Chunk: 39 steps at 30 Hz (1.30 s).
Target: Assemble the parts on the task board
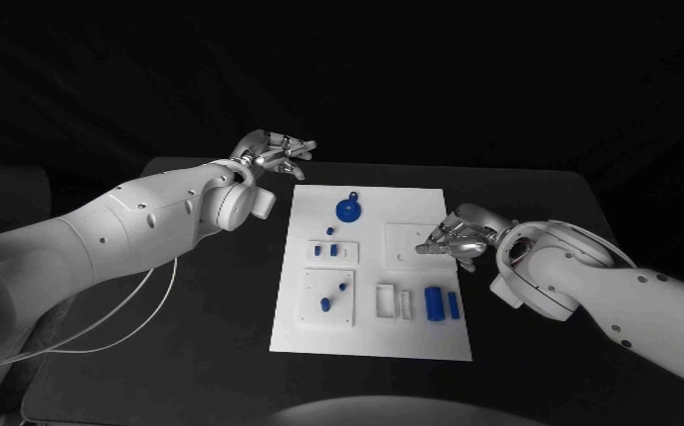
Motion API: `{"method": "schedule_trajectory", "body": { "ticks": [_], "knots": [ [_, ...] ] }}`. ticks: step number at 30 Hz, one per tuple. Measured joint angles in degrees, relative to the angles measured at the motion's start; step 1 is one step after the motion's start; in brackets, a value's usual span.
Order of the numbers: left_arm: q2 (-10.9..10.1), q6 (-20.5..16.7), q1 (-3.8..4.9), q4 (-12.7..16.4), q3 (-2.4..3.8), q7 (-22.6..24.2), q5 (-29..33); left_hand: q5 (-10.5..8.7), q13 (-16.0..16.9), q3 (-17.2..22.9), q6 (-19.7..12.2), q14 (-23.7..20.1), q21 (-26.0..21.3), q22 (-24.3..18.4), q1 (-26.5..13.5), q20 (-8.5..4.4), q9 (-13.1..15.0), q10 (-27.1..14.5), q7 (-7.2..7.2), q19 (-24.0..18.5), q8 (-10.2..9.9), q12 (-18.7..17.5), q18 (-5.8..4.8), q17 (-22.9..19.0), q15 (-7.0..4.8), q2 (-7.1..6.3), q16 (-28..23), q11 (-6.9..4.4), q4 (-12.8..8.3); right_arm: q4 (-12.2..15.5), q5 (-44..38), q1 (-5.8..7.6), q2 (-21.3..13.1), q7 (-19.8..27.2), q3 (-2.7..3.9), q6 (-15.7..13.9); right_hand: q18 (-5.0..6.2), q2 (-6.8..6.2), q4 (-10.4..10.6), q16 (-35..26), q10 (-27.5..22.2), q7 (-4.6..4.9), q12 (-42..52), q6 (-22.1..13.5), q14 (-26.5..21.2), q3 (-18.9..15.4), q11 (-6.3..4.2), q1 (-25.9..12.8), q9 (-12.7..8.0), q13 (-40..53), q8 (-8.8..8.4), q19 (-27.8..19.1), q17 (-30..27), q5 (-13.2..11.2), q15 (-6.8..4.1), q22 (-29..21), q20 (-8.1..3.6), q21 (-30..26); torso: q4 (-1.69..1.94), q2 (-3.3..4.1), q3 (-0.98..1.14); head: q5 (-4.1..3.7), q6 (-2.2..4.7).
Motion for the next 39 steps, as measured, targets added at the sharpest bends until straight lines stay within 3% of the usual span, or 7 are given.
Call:
{"method": "schedule_trajectory", "body": {
  "ticks": [3,6,10,18,24,34,39],
  "knots": [
    [-0.70,-0.08,-0.36,0.75,-0.14,0.37,0.22,0.00,0.00,-1.67,0.00,0.00,0.00,-0.19,-1.40,0.00,0.00,0.00,0.00,0.00,0.00,0.00,0.00,-0.04,0.00,-0.61,0.00,0.00,0.66,-0.31,0.53,-0.17,-0.03,-3.03,0.06,2.41,0.00,-1.00,0.39,1.29,1.06,-0.37,0.72,0.37,0.26,4.05,-0.25,-2.67,5.69,2.42,0.25,0.04,2.75,-1.60,-0.25,1.34,-0.04,1.85,-0.21,-0.65,0.08,-0.92,-0.27],
    [-1.26,-0.20,-0.81,1.53,-0.41,0.73,0.39,0.00,0.06,-5.80,0.00,0.00,0.00,-0.92,-1.25,0.00,0.00,0.00,0.00,0.00,0.00,0.00,0.00,-0.12,0.00,0.66,-0.33,0.00,0.13,-0.97,0.80,-0.63,0.10,-6.14,0.05,4.87,0.00,-1.01,0.85,1.64,1.45,-0.70,0.72,0.08,0.30,5.25,-0.23,-4.10,10.19,3.50,0.24,0.20,4.36,-1.82,-0.28,2.36,-0.20,3.14,-0.36,-1.41,0.09,-1.64,-0.71],
    [-1.72,-0.44,-1.31,2.36,-0.68,1.06,0.54,0.00,0.06,-7.46,0.00,0.00,0.00,-1.38,-0.85,0.00,0.00,0.00,0.00,0.00,0.00,0.00,0.00,-0.12,0.00,1.13,-0.33,0.00,0.02,-2.08,0.85,-1.41,0.60,-9.26,-0.45,7.41,-0.89,-1.09,0.97,1.80,1.74,-0.67,0.22,-0.59,0.51,5.87,-0.10,-5.08,14.28,4.90,0.24,0.20,5.82,-1.81,-0.48,3.41,-0.19,3.77,-0.47,-2.53,-0.02,-2.13,-1.31],
    [-2.17,-0.92,-2.52,3.63,-1.01,1.50,0.70,0.00,0.05,-7.95,0.00,0.00,0.00,-1.54,-1.10,0.00,0.00,0.00,0.00,0.00,0.00,0.00,0.00,-0.12,0.00,1.33,-0.33,0.00,0.50,-4.76,-0.60,-2.77,2.57,-13.10,-2.43,10.05,-0.89,-1.99,1.75,2.18,1.74,-0.41,0.22,-1.25,0.77,6.98,-0.10,-6.46,13.73,6.74,0.24,0.20,7.47,-1.81,-0.31,4.56,-0.19,4.71,-0.51,-4.82,-0.34,-2.44,-2.86],
    [-2.16,-1.25,-3.79,3.82,-1.23,1.59,0.71,0.00,0.05,-8.62,0.00,0.00,0.00,-1.71,-2.42,0.00,0.00,0.00,0.00,0.00,0.00,0.00,0.00,-0.11,0.00,0.08,-0.51,0.00,1.17,-6.42,-2.45,-3.30,4.02,-14.54,-4.77,10.84,-0.89,-2.44,2.16,2.62,1.94,-0.03,0.22,-2.04,0.77,7.67,0.11,-7.34,13.07,7.22,0.24,0.20,8.34,-1.81,-0.31,5.02,-0.19,5.10,-0.43,-6.43,-0.58,-2.85,-4.07],
    [-2.14,-1.47,-4.81,3.83,-1.43,1.59,0.71,0.01,0.04,-7.78,-0.20,0.00,0.00,-2.11,-2.85,0.00,0.00,0.00,0.20,0.00,0.00,0.00,0.00,-0.11,0.00,-0.35,-0.67,0.00,2.24,-8.90,-4.27,-3.92,6.67,-15.36,-6.05,10.97,-0.89,-3.29,2.19,2.62,1.93,0.10,0.22,-2.58,0.77,7.64,0.11,-8.36,12.59,7.63,0.24,0.20,8.83,-1.81,-0.31,5.41,-0.18,5.10,-0.15,-7.87,-0.85,-3.00,-4.90],
    [-2.31,-1.48,-4.93,4.09,-1.48,1.59,0.70,0.01,0.04,-7.78,-0.20,0.00,0.00,-2.18,-2.85,0.00,0.00,0.00,0.20,0.00,0.00,0.00,0.00,-0.11,0.00,-0.35,-0.67,0.00,2.56,-10.17,-5.04,-4.16,7.93,-15.43,-6.71,10.65,-0.89,-3.12,5.16,2.62,1.93,0.27,0.14,-3.15,0.97,3.78,0.11,-8.46,12.53,8.08,0.24,0.20,9.22,-1.81,-0.10,5.70,-0.18,5.10,-0.01,-7.87,-0.92,-2.89,-4.93]
  ]
}}
